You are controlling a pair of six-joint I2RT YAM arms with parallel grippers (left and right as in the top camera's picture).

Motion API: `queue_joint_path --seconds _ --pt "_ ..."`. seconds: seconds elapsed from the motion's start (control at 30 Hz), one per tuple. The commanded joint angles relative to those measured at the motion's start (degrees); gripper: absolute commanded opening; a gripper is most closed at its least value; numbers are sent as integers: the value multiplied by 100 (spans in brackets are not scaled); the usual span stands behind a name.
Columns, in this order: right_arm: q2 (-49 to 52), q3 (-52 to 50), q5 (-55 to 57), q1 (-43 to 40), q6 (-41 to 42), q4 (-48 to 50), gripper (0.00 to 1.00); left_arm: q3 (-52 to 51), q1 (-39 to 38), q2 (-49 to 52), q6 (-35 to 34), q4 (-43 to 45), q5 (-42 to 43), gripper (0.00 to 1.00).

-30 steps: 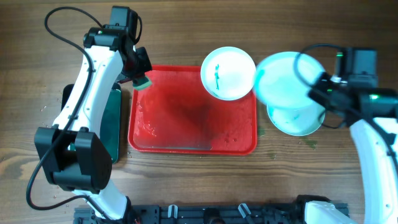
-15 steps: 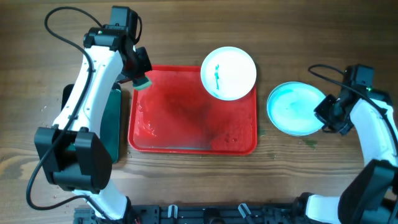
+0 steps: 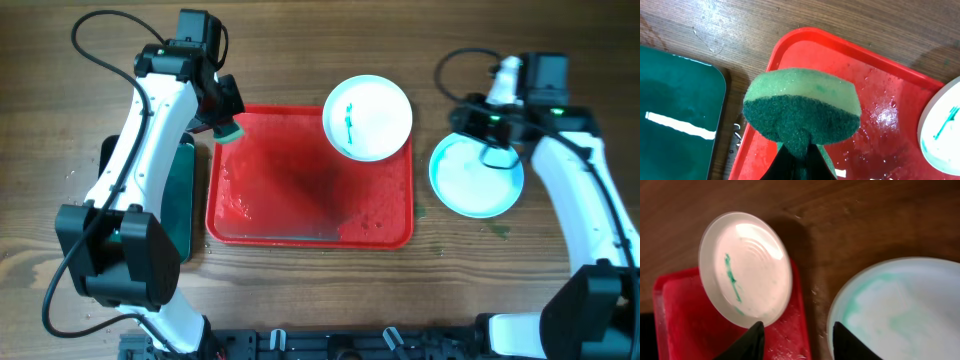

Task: Clean dirty plates on tray and stack at the side
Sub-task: 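Grasp the last plate with the right gripper and pull it to tray center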

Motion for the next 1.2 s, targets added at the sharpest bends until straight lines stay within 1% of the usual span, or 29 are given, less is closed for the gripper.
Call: queue_joint_path --seconds 0.0,0.07,0.17,0.23,0.3,0.47,0.53,0.6,0.73,0.8,0.9,1.0,1.1,1.17 --pt "592 59 470 791 1073 225 40 79 15 22 -74 11 26 4" --pt "953 59 815 1119 1445 278 36 79 15 22 -74 9 26 4" --pt "1403 59 876 1469 1541 529 34 79 15 22 -76 11 26 4" --pt "1648 59 1121 1609 1733 597 34 79 15 22 -74 -4 26 4" --pt "1827 59 1128 1672 1753 721 30 79 15 22 -74 -28 26 4" --pt "2232 59 1104 1836 1672 885 29 79 15 22 -74 -35 28 4" --pt "2337 59 892 1965 1574 820 27 79 15 22 -74 -42 26 4" --pt "2350 61 656 2111 1394 769 21 79 15 22 -74 -52 26 4" --pt "2326 72 553 2476 1294 345 18 79 15 22 -74 -52 26 4" --pt "2304 72 450 2780 1180 9 15 79 15 22 -74 -50 26 4" --pt "2124 116 435 3047 1134 -133 15 79 15 22 -74 -48 26 4" --pt "1836 367 496 3034 1003 -378 16 79 15 22 -74 -52 26 4" --pt "1604 911 763 2776 457 -815 23 79 15 22 -72 -52 26 4" --pt "1582 1126 968 2603 -17 -785 27 79 15 22 -72 -50 26 4"
